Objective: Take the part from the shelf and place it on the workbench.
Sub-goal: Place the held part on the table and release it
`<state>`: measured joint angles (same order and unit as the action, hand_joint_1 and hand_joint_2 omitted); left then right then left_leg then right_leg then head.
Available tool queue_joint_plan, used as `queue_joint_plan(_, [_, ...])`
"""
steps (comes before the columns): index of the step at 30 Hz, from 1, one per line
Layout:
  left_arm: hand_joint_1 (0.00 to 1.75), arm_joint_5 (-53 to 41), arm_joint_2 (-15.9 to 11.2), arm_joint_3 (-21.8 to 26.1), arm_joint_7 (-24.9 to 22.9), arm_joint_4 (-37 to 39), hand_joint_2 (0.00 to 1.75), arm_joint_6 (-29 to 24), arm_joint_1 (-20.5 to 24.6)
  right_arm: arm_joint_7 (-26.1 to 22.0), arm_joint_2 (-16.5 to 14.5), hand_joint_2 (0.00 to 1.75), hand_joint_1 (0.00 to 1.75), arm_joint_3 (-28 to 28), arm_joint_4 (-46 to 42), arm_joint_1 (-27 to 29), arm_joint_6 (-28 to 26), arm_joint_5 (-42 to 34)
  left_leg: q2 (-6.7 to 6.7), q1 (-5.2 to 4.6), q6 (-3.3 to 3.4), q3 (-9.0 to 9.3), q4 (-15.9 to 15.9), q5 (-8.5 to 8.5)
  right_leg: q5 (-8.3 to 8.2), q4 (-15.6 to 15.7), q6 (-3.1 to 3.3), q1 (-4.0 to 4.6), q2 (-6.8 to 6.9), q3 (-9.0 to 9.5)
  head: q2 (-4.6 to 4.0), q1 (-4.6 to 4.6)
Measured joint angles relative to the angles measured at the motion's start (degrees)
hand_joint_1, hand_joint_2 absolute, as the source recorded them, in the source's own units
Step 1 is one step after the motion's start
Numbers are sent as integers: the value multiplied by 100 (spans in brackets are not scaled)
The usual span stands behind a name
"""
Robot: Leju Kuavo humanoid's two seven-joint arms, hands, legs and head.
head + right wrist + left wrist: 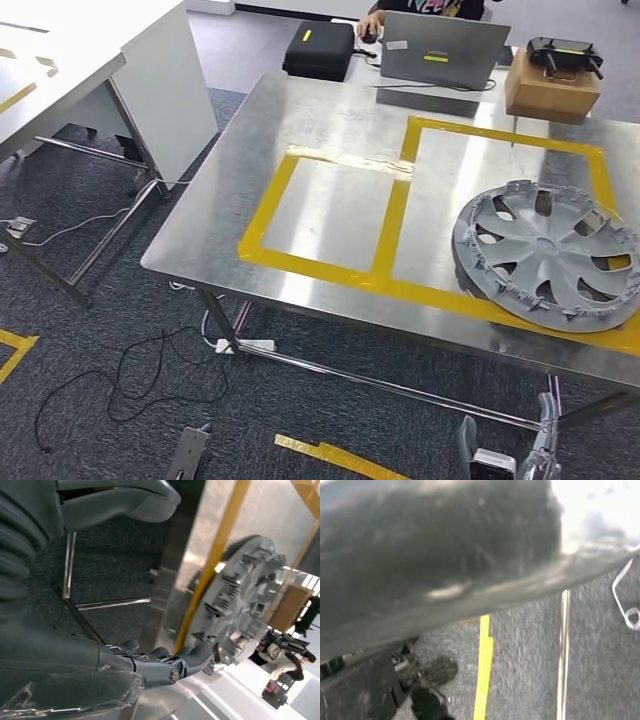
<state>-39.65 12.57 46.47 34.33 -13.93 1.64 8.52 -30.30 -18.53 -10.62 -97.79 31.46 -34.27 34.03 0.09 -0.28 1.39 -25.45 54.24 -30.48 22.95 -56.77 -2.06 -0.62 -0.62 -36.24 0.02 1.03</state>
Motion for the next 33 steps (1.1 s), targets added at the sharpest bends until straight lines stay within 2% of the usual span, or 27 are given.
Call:
queue_joint_plan(1, [0,2,3,7,3,1,0,1,0,-51,0,0,0,-50,170,-46,-8,-30,15,7,43,-68,-26,85,129,-73,-22,-3,5,-59,0,9])
queue_joint_plan(2, [0,3,7,13,5,1,0,3,-3,-86,0,0,0,-92,305,-85,-14,-48,31,16,76,-151,-52,174,373,-260,-41,-5,11,-141,0,21])
queue_joint_plan(4, [0,3,8,23,7,1,0,10,-21,-112,0,0,0,-154,535,-163,-23,-62,63,0,116,-331,-51,318,997,-939,-70,-9,20,-319,0,58])
queue_joint_plan(5, [0,3,9,26,7,1,0,13,-32,-117,0,0,0,-180,624,-199,-26,-65,81,-12,117,-420,-44,386,1174,-1297,-84,-9,22,-360,0,63])
queue_joint_plan(6, [0,3,9,28,7,1,0,15,-38,-121,0,0,0,-201,700,-222,-28,-66,97,-25,116,-512,-34,454,1200,-1544,-93,-8,23,-340,0,64])
queue_joint_plan(7, [0,3,9,30,7,1,0,15,-39,-124,0,0,0,-217,759,-236,-30,-66,107,-35,111,-606,-20,520,1094,-1614,-93,-7,26,-234,0,64])
queue_joint_plan(8, [0,3,9,31,7,1,0,15,-39,-127,0,0,0,-230,805,-245,-31,-67,112,-43,102,-697,-1,580,919,-1465,-85,-6,29,-18,0,63])
queue_joint_plan(9, [0,3,9,32,7,1,0,15,-37,-129,0,0,0,-238,842,-255,-31,-68,114,-47,88,-777,27,632,775,-1126,-70,-2,36,295,0,64])
queue_joint_plan(10, [0,3,9,33,7,1,0,15,-35,-131,0,0,0,-246,868,-271,-31,-68,114,-56,70,-845,63,674,741,-649,-53,7,50,674,0,67])
queue_joint_plan(11, [0,3,9,34,7,1,0,15,-34,-134,0,0,0,-252,886,-294,-32,-69,113,-63,49,-898,99,714,793,-180,-29,15,62,1007,0,67])
queue_joint_plan(12, [0,3,9,36,8,1,0,15,-32,-137,0,0,0,-258,905,-314,-34,-70,114,-68,26,-931,127,757,877,159,-4,28,70,1222,0,69])
queue_joint_plan(13, [0,3,10,38,8,1,0,15,-32,-141,0,0,0,-264,921,-327,-37,-71,116,-68,-1,-952,142,802,946,350,23,43,74,1323,0,70])
queue_joint_plan(15, [0,3,7,47,9,1,0,15,-39,-145,-2,0,0,-279,960,-333,-42,-75,106,-55,-67,-989,158,847,897,384,102,42,78,1254,0,77])
queue_joint_plan(16, [0,3,5,56,9,1,0,15,-47,-144,-3,0,0,-288,976,-334,-42,-78,86,-45,-111,-1030,227,738,840,383,152,33,85,1199,0,77])
queue_joint_plan(17, [0,3,1,68,9,1,0,16,-54,-130,-4,0,0,-296,993,-338,-41,-82,65,-34,-157,-1094,397,521,773,387,195,20,91,1131,0,66])
queue_joint_plan(19, [0,2,-14,89,9,1,0,33,-61,-51,-4,0,0,-312,1048,-353,-65,-79,36,5,-237,-1260,1044,-89,644,379,241,12,97,976,0,43])
queue_joint_plan(20, [0,1,-28,96,9,1,0,51,-62,4,-4,0,0,-323,1118,-373,-116,-62,34,27,-266,-1324,1421,-302,581,365,241,12,97,902,0,36])
queue_joint_plan(21, [0,0,-48,103,7,1,0,73,-64,56,-4,0,0,-338,1234,-407,-193,-38,34,49,-289,-1334,1693,-372,521,338,234,9,96,821,0,37])
queue_joint_plan(22, [0,-1,-70,109,4,1,0,90,-66,92,-4,0,0,-360,1395,-457,-287,-1,33,70,-305,-1268,1794,-315,467,301,222,6,93,734,0,35])
queue_joint_plan(23, [0,-2,-93,115,-1,1,0,103,-68,117,-4,0,0,-404,1609,-532,-368,37,33,91,-317,-1100,1674,-171,421,255,205,-1,87,640,0,35])
queue_joint_plan(25, [0,0,-133,128,-10,1,0,115,-68,100,-4,0,0,-591,2186,-764,-442,59,17,120,-320,-533,917,64,349,166,154,-12,71,464,0,32])
queue_joint_plan(27, [0,3,-157,142,-13,1,0,126,-74,0,4,0,0,-955,2914,-1058,-383,18,-26,110,-280,-104,211,56,275,106,80,-12,67,352,0,28])
queue_joint_plan(28, [0,4,-164,153,-12,1,0,130,-86,-36,22,0,0,-1203,3313,-1211,-297,7,-45,93,-244,-43,67,23,231,100,39,-13,72,321,0,26])
queue_joint_plan(30, [0,7,-176,188,-4,1,0,134,-132,0,91,0,0,-1818,4215,-1535,8,22,-39,76,-141,-100,25,78,169,109,-45,-29,79,286,0,25])
queue_joint_plan(31, [0,10,-181,216,2,1,0,134,-152,86,137,0,0,-2132,4670,-1697,184,27,-27,74,-81,-144,19,127,236,70,-77,-40,78,244,0,30])
queue_joint_plan(32, [0,16,-187,242,8,1,0,134,-168,235,182,0,0,-2432,5113,-1856,358,31,-12,74,-20,-198,8,184,408,-72,-101,-46,76,165,0,40])
queue_joint_plan(33, [0,20,-195,268,13,1,0,131,-181,459,227,0,0,-2706,5545,-2018,517,49,3,71,25,-260,2,243,669,-337,-114,-50,75,53,0,53])
